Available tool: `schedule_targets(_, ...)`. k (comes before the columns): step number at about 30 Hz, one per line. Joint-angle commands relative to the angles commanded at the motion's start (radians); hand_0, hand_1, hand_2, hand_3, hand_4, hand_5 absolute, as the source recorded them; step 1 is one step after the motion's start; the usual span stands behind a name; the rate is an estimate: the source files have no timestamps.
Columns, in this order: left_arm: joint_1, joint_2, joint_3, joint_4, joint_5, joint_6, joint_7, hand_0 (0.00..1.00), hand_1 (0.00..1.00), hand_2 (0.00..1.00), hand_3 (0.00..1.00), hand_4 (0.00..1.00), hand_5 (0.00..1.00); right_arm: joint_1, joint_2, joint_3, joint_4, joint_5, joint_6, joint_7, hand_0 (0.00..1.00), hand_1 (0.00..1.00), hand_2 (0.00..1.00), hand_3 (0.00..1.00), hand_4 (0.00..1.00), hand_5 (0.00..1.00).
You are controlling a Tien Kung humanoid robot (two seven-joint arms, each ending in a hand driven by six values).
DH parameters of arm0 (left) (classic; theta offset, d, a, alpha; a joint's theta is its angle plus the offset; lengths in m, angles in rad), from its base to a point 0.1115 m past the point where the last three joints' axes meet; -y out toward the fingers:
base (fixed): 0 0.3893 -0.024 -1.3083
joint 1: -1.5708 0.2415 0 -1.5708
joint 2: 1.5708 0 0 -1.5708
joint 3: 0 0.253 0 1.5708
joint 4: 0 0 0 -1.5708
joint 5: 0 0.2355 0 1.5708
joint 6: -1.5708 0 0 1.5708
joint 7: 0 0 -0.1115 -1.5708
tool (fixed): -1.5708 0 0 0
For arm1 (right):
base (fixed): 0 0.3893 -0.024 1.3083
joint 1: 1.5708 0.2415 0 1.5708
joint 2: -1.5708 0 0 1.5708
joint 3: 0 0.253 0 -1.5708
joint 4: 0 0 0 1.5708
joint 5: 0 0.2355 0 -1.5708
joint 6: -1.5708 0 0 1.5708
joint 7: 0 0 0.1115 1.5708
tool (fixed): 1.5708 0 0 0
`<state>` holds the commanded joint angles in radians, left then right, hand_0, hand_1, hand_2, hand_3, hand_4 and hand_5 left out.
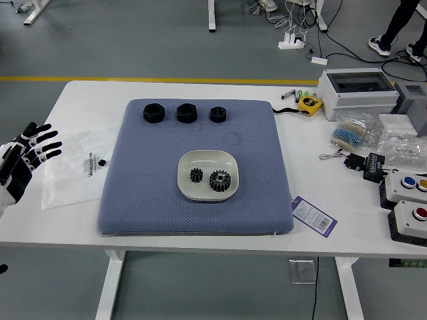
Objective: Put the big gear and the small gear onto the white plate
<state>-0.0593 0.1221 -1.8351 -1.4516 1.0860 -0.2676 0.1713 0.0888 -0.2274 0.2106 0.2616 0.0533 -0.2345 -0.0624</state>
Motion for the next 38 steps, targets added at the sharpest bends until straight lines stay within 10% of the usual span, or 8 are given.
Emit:
schedule_targets(11,-0.006,-0.018,0.084,0.035,-0.071,0.137,-0.124,0.753,0.745,0.832,0.773,0.995,0.758,0.006,-0.004,-0.003,0.001,0.004,0.002,0.001,0.682,0.659,0.733,0.574,0.794,0.706)
schedule_targets(20,-0.004,-0.051,0.187,0.054,-0.138,0.244,-0.247,0.857,0.909,0.998,0.875,0.938,0.965,0.015,-0.006,-0.005,0.001,0.007,0.001,0.001,0.683,0.659,0.732,0.574,0.793,0.706)
schedule_targets(38,-0.006,-0.049,0.23,0.052,-0.13,0.201,-0.214,0.867,0.914,0.998,0.868,0.941,0.985,0.021,-0.007,-0.003,0.003,0.002,0.001,-0.003,0.683,0.66,0.732,0.573,0.792,0.705)
